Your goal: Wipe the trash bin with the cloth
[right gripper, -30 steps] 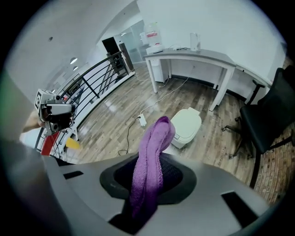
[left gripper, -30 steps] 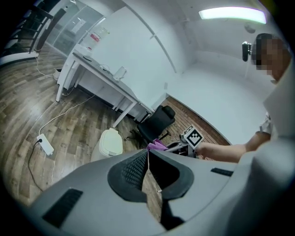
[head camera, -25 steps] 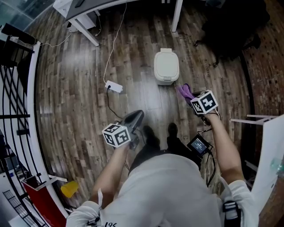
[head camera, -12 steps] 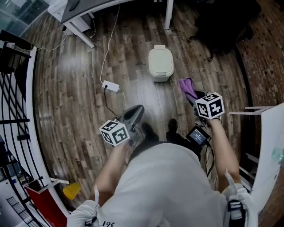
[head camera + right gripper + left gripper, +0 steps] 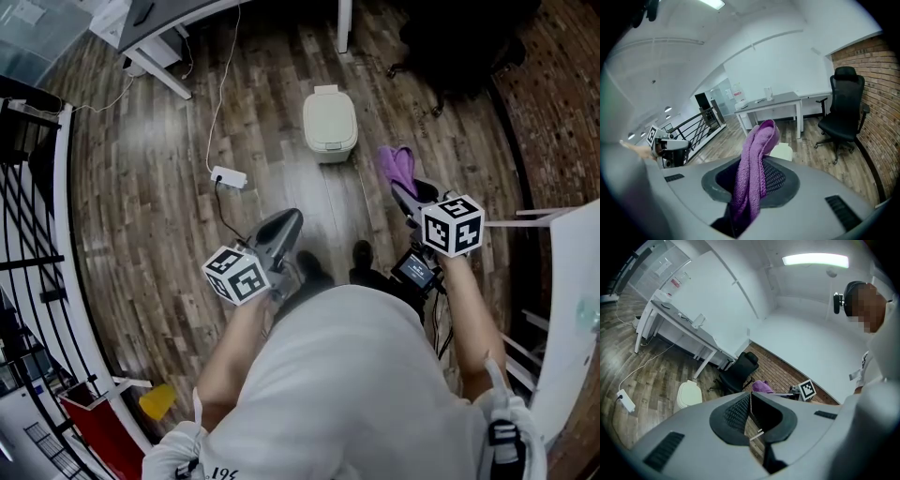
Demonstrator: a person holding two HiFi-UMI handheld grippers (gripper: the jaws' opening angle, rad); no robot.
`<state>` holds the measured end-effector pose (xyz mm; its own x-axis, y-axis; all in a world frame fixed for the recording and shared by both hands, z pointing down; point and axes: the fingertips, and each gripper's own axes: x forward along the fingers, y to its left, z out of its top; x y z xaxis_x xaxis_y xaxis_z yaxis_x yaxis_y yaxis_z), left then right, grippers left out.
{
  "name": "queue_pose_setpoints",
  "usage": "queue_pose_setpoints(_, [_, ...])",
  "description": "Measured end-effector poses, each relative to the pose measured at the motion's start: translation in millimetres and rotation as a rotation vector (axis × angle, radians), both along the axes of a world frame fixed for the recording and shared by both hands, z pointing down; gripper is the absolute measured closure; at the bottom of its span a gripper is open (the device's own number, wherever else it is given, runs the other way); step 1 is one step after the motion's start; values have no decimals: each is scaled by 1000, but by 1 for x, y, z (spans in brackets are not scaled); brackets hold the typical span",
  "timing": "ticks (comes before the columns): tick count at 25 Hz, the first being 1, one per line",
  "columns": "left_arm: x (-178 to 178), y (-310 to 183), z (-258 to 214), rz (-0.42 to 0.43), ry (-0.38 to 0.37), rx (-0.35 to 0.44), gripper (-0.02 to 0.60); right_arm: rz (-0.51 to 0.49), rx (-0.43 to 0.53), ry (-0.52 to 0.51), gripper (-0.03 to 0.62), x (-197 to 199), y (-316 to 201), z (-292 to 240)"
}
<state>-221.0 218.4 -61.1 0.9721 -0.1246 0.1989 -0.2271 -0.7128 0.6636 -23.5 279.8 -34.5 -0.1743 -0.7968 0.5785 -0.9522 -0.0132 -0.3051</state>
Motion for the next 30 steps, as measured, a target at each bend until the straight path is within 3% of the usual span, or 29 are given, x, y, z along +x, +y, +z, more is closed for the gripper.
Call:
queue_pose_setpoints(9, [12,6,-28,12,35,36,574,89,114,-70,500,12,16,-31])
queue_pose_setpoints(21, [20,-3,-51,8,56,43,574,75,159,7,500,6,15,-66])
queue_pose_setpoints(30, [34,-6,-59,26,72,65,574,70,190,63,500,26,17,-90])
